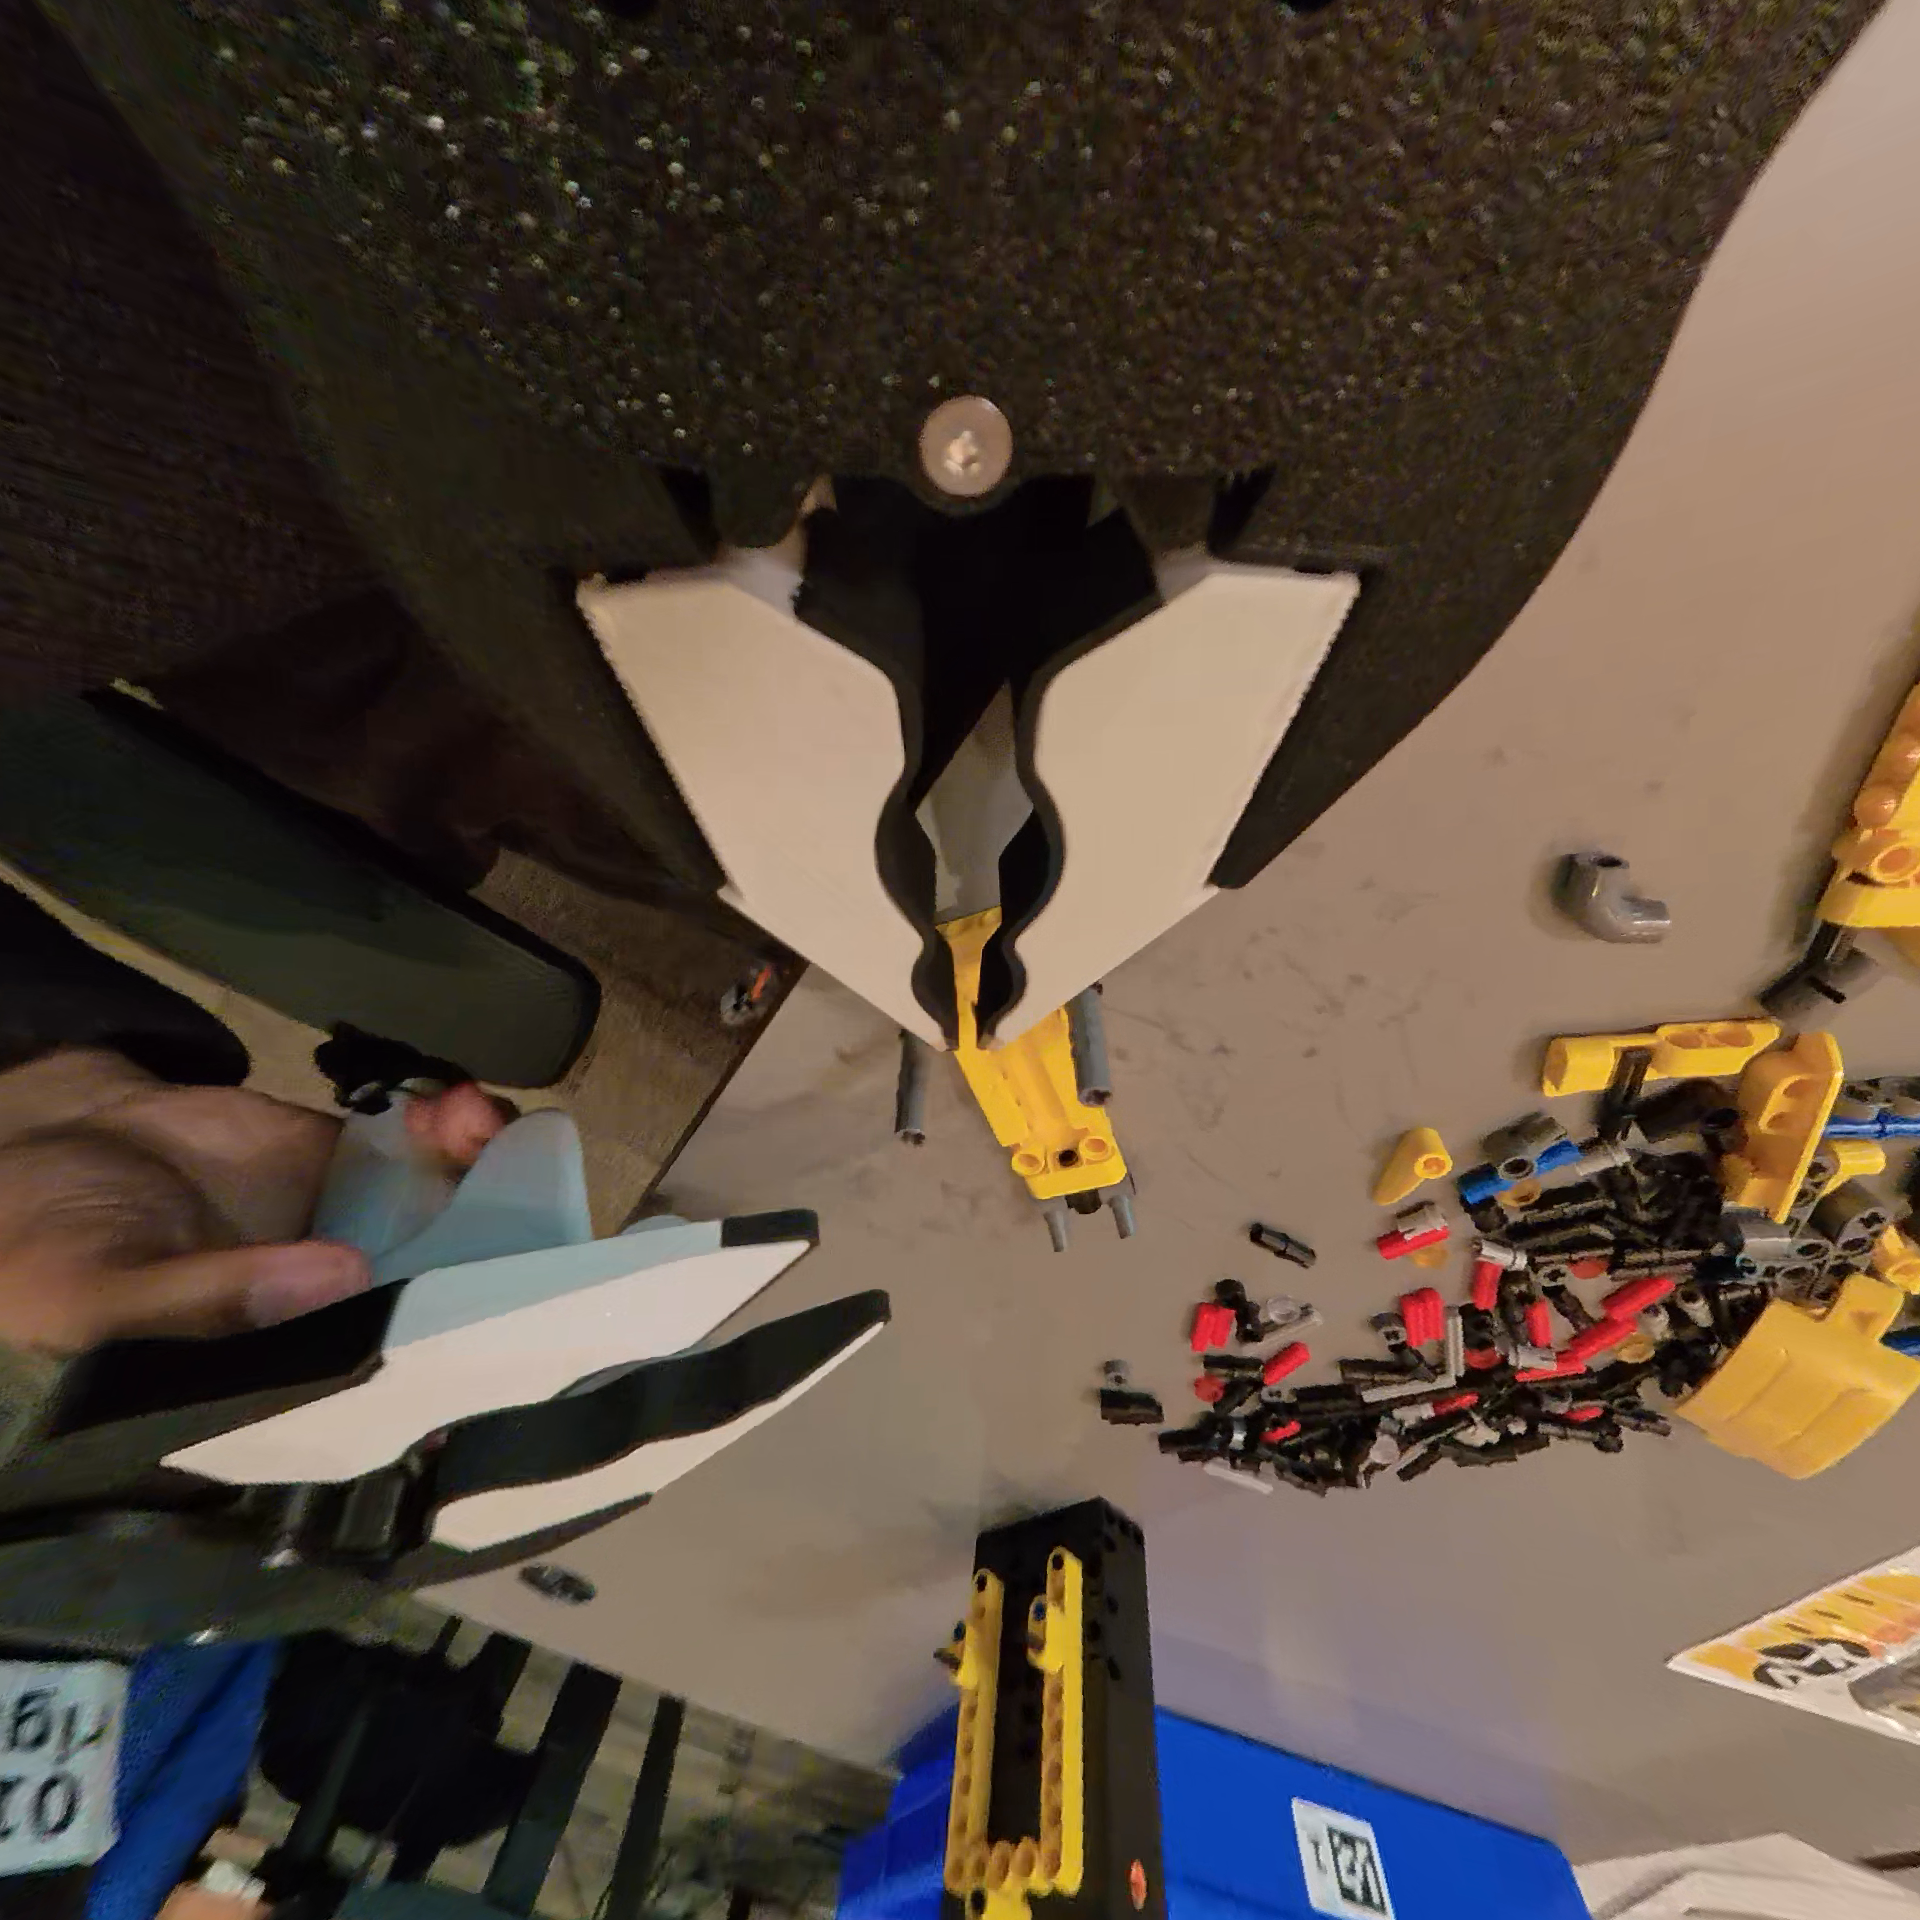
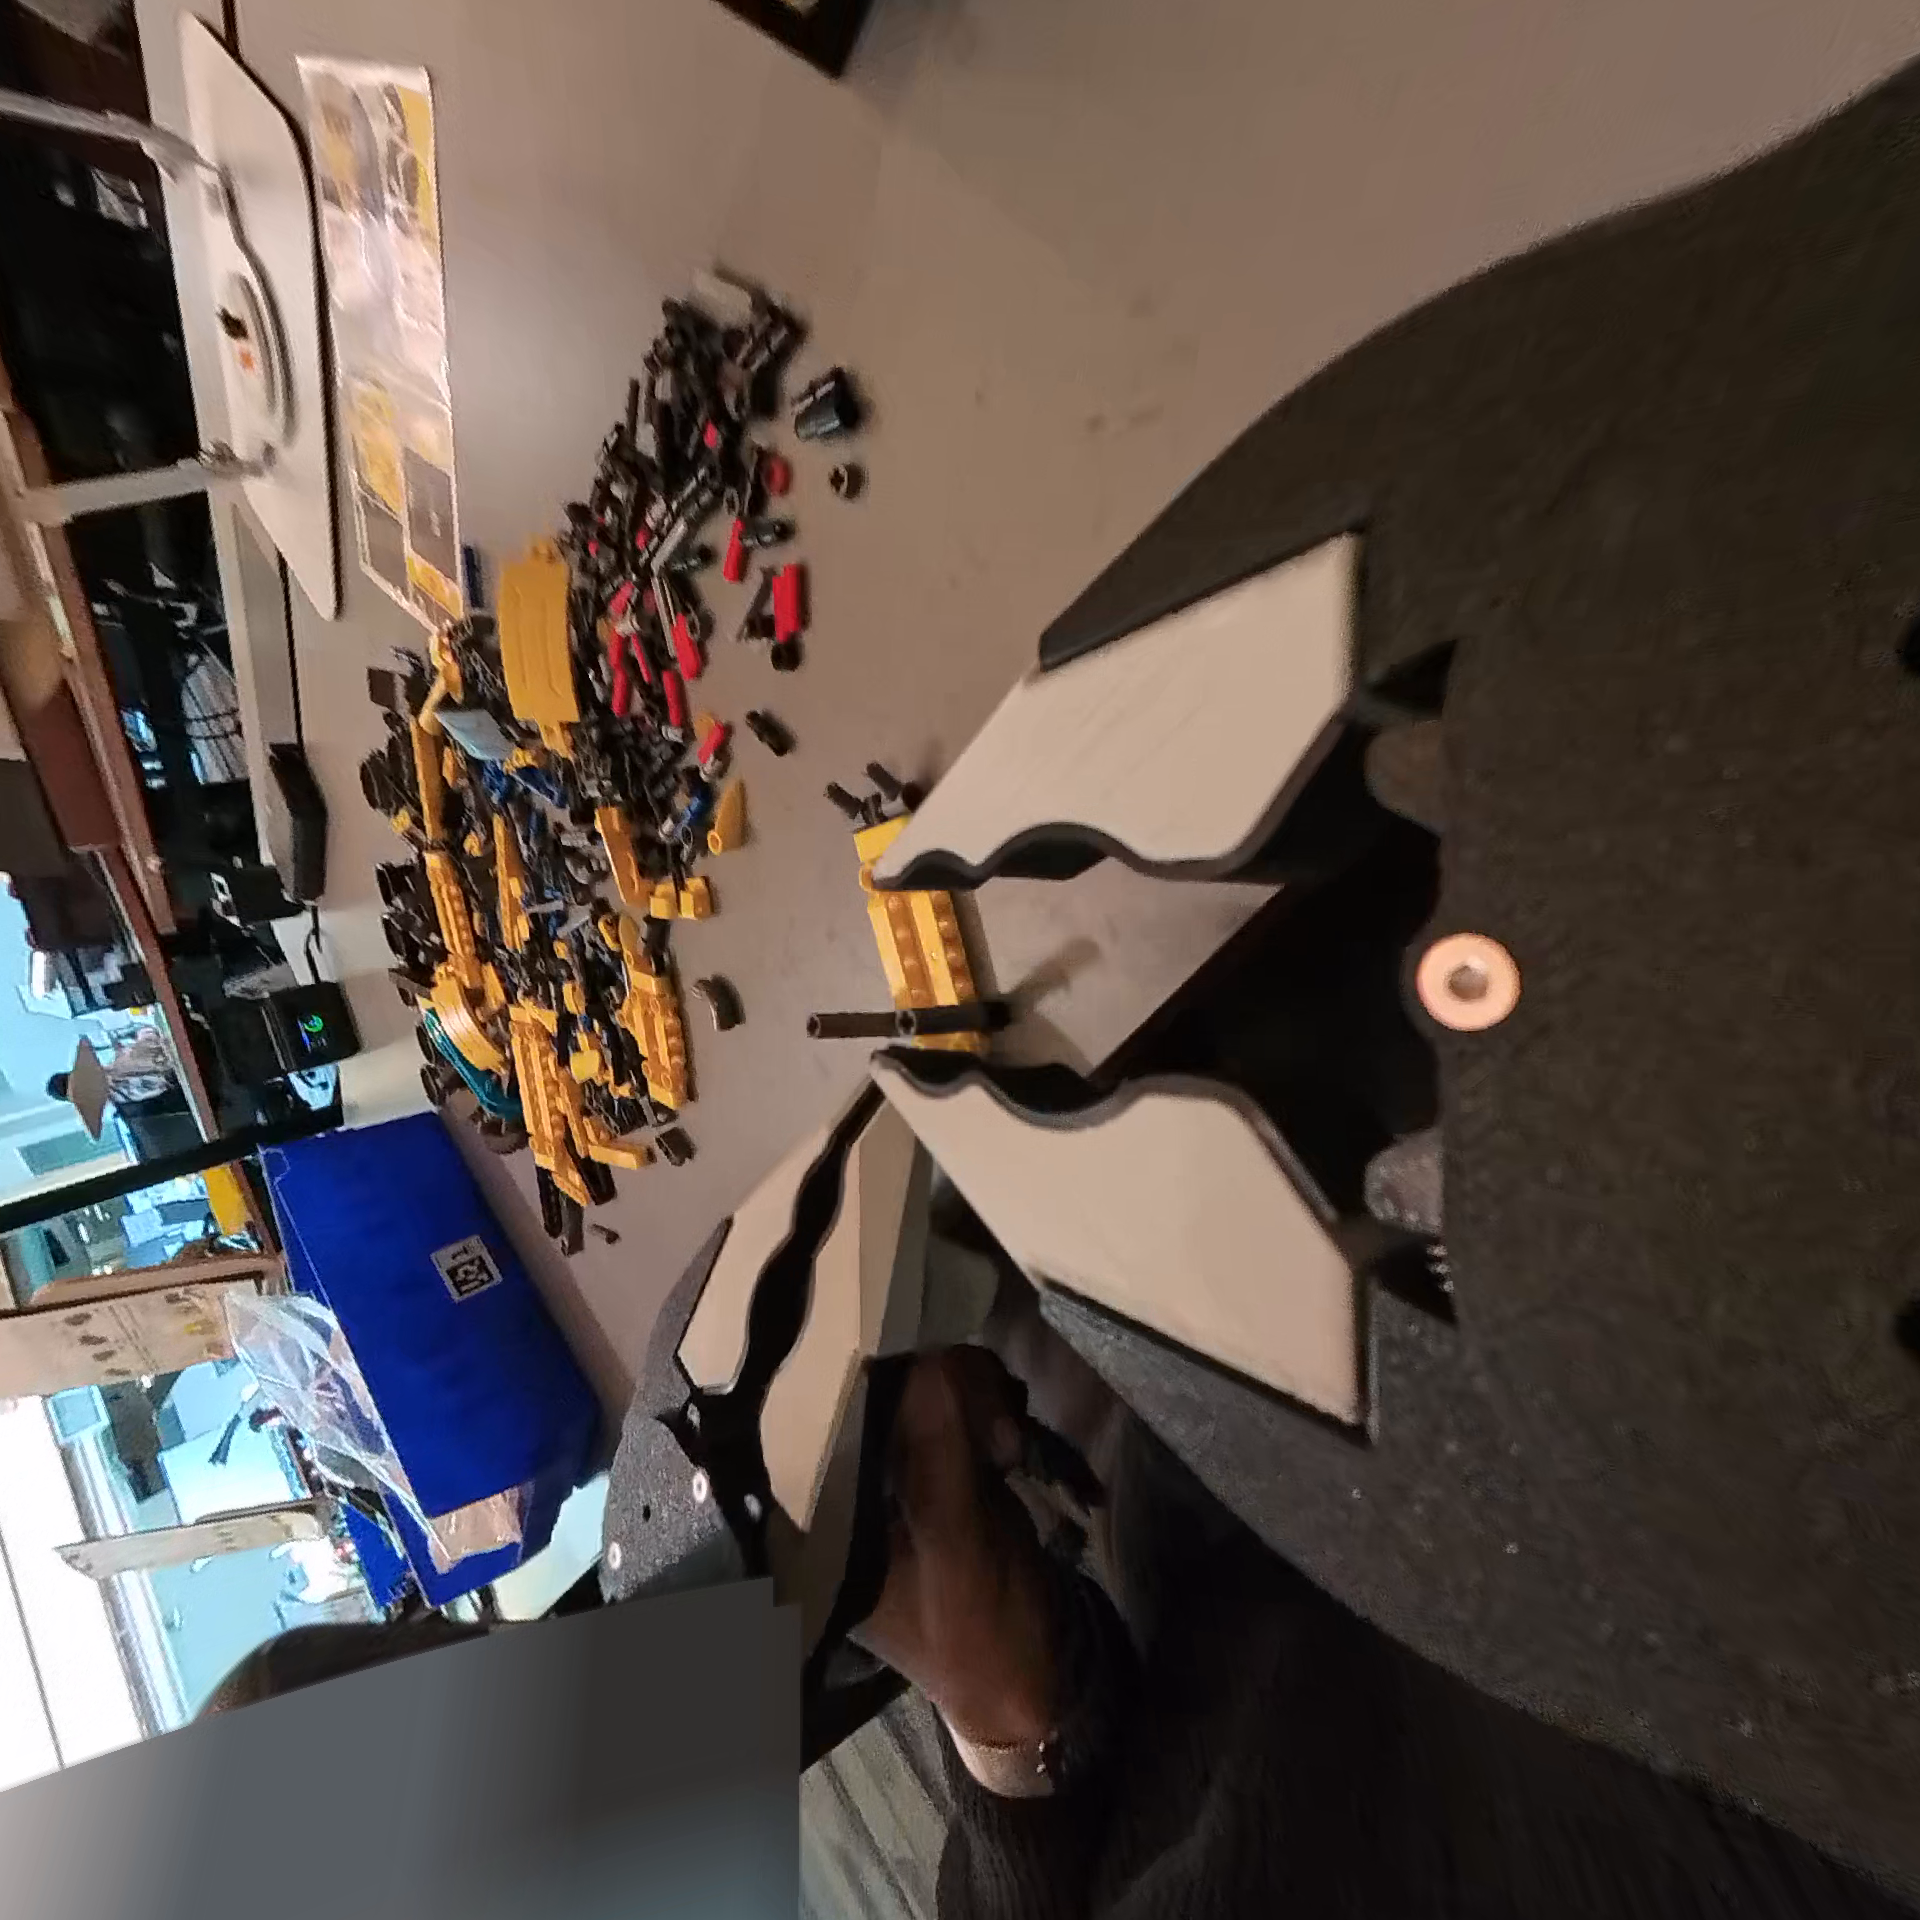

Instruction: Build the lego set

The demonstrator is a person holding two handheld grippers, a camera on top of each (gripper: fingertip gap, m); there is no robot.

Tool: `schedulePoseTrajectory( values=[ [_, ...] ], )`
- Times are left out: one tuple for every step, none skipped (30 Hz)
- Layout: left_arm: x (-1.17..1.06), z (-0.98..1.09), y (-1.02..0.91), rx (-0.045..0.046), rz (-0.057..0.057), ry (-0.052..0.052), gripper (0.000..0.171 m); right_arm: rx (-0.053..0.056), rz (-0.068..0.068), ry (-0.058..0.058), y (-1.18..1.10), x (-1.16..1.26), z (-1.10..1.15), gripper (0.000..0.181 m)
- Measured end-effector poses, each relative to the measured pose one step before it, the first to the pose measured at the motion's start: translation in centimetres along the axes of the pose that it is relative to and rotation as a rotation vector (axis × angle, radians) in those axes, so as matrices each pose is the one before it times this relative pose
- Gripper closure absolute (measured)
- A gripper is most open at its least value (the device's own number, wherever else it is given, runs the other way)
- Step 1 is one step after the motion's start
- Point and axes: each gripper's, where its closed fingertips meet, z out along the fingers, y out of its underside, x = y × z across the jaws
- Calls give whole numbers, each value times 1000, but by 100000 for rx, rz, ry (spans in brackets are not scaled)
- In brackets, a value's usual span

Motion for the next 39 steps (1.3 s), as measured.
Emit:
schedulePoseTrajectory(
  values=[
    [-59, 108, 76, -1485, 801, -422, 169, -743, -794, -16, 64, -108, 203, 151],
    [-88, 86, 96, -1549, 280, -599, 169, -1251, -1038, 305, 151, -61, 233, 151],
    [-103, 64, 94, -1461, -47, -804, 170, -2036, -1187, 204, 257, -77, 257, 152],
    [-69, 61, 96, -1483, 31, -672, 171, -2081, -1291, -79, 276, -117, 253, 152],
    [-80, 56, 110, -1478, 295, -902, 171, -1833, -1237, -431, 251, -176, 247, 153],
    [0, 56, 113, -1464, 790, -656, 171, -1452, -807, -464, 190, -160, 236, 155],
    [7, 74, 126, -1619, 961, -732, 171, -1013, -443, -776, 125, -169, 225, 157],
    [-13, 81, 103, -1473, 1141, -933, 171, -669, -52, -1140, 73, -193, 219, 159],
    [-13, 79, 102, -1406, 1020, -920, 171, -867, 568, -838, 100, -104, 209, 161],
    [10, 63, -3, -392, 91, -347, 171, -1090, 931, -415, 121, 8, 195, 164],
    [2, 27, -10, -280, -994, 419, 171, -644, 901, -509, 54, -13, 148, 167],
    [-5, 16, 23, -517, -1142, 936, 171, -375, 1101, 56, 31, 82, 104, 174],
    [12, 0, 14, -506, -1217, 1236, 171, -150, 1449, -467, -13, 7, 71, 175],
    [4, -6, 13, -384, -1140, 1230, 171, -181, 2045, -453, -6, 30, 36, 175],
    [9, 3, 15, -379, -688, 774, 171, -318, 2230, -454, -5, 41, 9, 175],
    [-1, -4, 11, -156, -92, 298, 171, -392, 1866, -361, 13, 45, -2, 175],
    [-9, -2, -5, 85, 164, -52, 171, -210, 1389, -64, -2, 53, 6, 175],
    [-5, 11, 9, 44, 358, -350, 171, -123, 928, 252, -5, 57, -4, 175],
    [-10, -4, 5, 45, 317, -334, 171, -171, 856, 446, 1, 65, 13, 175],
    [-3, 0, -5, 101, 120, -172, 171, -199, 915, 480, -2, 77, 16, 175],
    [-5, 1, 0, 10, 23, -97, 171, -176, 878, 321, -6, 57, 18, 175],
    [-5, 1, -1, 9, -19, -49, 171, -132, 786, 191, -10, 51, 9, 175],
    [-11, 3, -8, 47, 31, 9, 171, -219, 880, 238, -3, 54, 11, 175],
    [1, 0, 1, 2, 70, -28, 171, -311, 637, 439, 7, 68, 13, 175],
    [1, -7, 6, 11, 67, -97, 171, -407, 47, 782, 14, 81, 13, 175],
    [1, 3, 7, 74, 227, -153, 171, -504, -393, 1232, 16, 116, 5, 174],
    [-9, 5, -7, 67, 226, -161, 171, -642, -395, 1507, 30, 141, 17, 174],
    [-3, -5, 1, 48, 67, -127, 171, -573, -1571, 1378, 28, 88, 23, 174],
    [6, -3, -3, 75, 53, -73, 171, -57, -2733, 998, 1, 18, 29, 174],
    [-7, -1, -8, 96, -12, -53, 171, 467, -1509, 652, -16, -2, -3, 174],
    [-3, -2, -14, 45, 37, -77, 171, 403, 45, 118, -11, -18, -20, 174],
    [9, -9, -1, 104, 73, -37, 171, 368, 266, -313, -1, -45, -69, 173],
    [7, -2, -6, 93, 79, 25, 171, 472, 74, -415, 2, -22, -93, 173],
    [1, 2, -5, 30, -85, 32, 171, 452, 281, -440, -12, 3, -116, 173],
    [-4, 3, -7, 43, -91, -1, 171, 724, 453, -493, -86, -3, -132, 171],
    [4, -5, -19, 121, 30, -27, 171, 1404, 464, -504, -222, 12, -194, 163],
    [5, -6, -16, 258, 200, -68, 171, 1670, 523, -119, -288, 75, -239, 156],
    [10, -24, -33, 597, 352, -225, 171, 1524, 175, -59, -300, 121, -253, 152],
    [-23, -26, -54, 969, 249, -572, 171, 1432, -286, 460, -285, 197, -281, 152]
  ],
)
